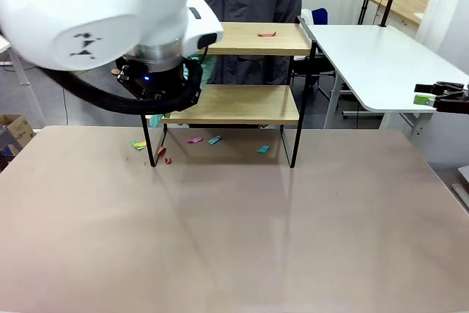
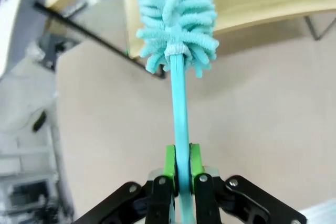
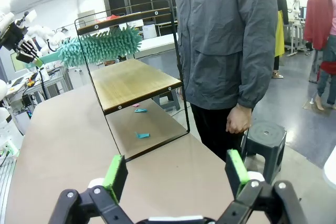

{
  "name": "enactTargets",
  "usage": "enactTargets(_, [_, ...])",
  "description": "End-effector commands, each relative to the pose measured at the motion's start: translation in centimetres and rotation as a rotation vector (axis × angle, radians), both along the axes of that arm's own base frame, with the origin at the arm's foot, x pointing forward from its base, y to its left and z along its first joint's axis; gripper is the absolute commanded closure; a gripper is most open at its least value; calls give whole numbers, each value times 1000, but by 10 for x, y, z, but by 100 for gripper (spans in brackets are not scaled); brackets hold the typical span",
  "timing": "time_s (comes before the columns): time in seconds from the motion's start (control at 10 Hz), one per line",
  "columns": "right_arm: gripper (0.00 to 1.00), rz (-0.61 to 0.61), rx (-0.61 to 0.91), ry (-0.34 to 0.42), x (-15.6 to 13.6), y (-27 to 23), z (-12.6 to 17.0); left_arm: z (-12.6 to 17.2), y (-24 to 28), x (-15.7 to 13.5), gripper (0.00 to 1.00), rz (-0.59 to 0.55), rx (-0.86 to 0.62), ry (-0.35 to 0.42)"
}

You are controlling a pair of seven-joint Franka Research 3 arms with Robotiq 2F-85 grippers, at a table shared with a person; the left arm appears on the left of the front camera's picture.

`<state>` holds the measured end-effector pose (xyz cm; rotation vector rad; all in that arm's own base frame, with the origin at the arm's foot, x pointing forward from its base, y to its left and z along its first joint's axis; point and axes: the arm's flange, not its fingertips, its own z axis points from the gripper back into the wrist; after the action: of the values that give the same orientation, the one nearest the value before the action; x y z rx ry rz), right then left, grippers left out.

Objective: Clean the shelf.
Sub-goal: Clean the specific section of the Shelf indicated by the human with the Duster.

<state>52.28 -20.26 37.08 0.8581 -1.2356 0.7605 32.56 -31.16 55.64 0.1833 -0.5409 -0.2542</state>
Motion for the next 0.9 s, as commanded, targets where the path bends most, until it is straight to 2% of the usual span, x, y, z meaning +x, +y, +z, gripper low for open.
enactTargets(0.0, [0,1,-1,-7,1,2,4,-7,40,-7,87,-247,-111,33])
enactTargets(0.2, [0,1,-1,-7,1,2,4,-4,67,-11,87,-482,-269,10])
enactTargets(0.3, [0,1,-1,-7,1,2,4,-4,81,-8,87,-597,-339,20])
enactTargets(0.4, [0,1,-1,-7,1,2,4,-4,93,-8,87,-720,-331,72])
enactTargets(0.6, [0,1,-1,-7,1,2,4,8,113,-12,87,-782,-309,123])
enactTargets(0.8, [0,1,-1,-7,1,2,4,26,132,-14,87,-805,-181,181])
